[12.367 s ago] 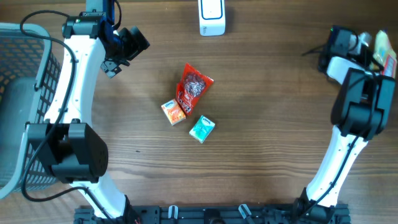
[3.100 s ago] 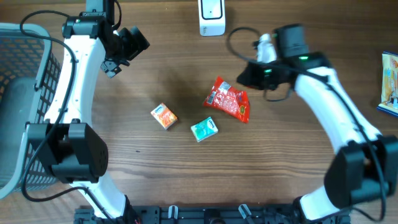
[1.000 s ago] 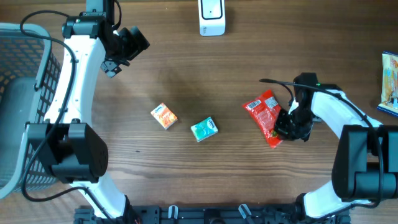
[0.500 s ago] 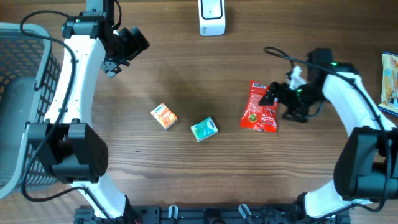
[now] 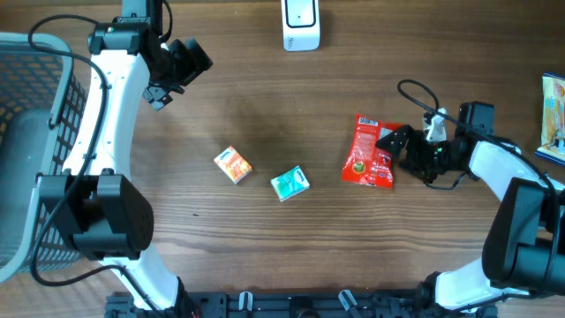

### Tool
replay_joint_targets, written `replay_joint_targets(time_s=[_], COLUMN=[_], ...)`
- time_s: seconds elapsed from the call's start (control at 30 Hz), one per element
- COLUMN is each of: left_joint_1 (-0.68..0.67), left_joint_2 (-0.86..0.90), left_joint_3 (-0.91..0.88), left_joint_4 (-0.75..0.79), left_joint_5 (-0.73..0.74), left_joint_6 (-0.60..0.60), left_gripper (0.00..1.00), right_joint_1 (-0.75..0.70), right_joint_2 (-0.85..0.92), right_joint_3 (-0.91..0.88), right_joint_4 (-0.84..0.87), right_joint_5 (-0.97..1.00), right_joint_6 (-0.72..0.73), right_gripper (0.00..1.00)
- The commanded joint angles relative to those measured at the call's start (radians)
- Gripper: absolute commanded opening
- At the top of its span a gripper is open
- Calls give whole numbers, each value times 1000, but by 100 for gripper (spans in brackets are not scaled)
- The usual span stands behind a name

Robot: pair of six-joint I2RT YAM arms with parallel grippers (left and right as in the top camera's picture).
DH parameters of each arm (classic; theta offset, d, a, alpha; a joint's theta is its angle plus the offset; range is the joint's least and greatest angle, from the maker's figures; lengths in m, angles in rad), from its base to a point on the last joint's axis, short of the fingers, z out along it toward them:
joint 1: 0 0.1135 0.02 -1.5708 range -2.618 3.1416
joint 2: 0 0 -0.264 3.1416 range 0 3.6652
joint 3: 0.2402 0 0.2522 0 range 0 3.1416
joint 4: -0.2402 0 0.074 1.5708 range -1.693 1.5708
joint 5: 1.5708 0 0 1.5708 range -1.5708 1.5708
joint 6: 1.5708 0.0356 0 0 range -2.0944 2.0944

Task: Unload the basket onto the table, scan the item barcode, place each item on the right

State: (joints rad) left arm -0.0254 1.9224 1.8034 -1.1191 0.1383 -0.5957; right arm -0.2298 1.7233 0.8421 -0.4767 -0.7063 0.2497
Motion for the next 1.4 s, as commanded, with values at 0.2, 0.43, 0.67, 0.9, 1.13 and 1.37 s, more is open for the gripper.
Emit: replay_joint_targets(time_s=[0.2,0.43,0.67,0.9,1.13,1.37], left_joint_1=[0,-28,-268,-494,-559,-652], left_joint_2=[-6,3,17,253,475,528], left_joint_3=[-3,-14,-51,-79,-79,-83], left_joint_4=[77,9,89,169,284,438], left_joint_5=[-6,235,317,419,729,724], left_joint_6=[5,52,111,229,307,179], left_gripper=[100,100,100,90,79,31], right_joint_1=[10,10,10,10,10,10], right_joint_2=[22,22,22,22,22,22], right_joint_3=[-35,-35,-35,-35,-35,-35], right_joint_4=[2,3,3,-2,-3,-7], right_joint_5=[33,33,33,33,33,34], right_joint_6=[119,120,119,117,117,112], right_gripper=[100,100,99,100,99,100])
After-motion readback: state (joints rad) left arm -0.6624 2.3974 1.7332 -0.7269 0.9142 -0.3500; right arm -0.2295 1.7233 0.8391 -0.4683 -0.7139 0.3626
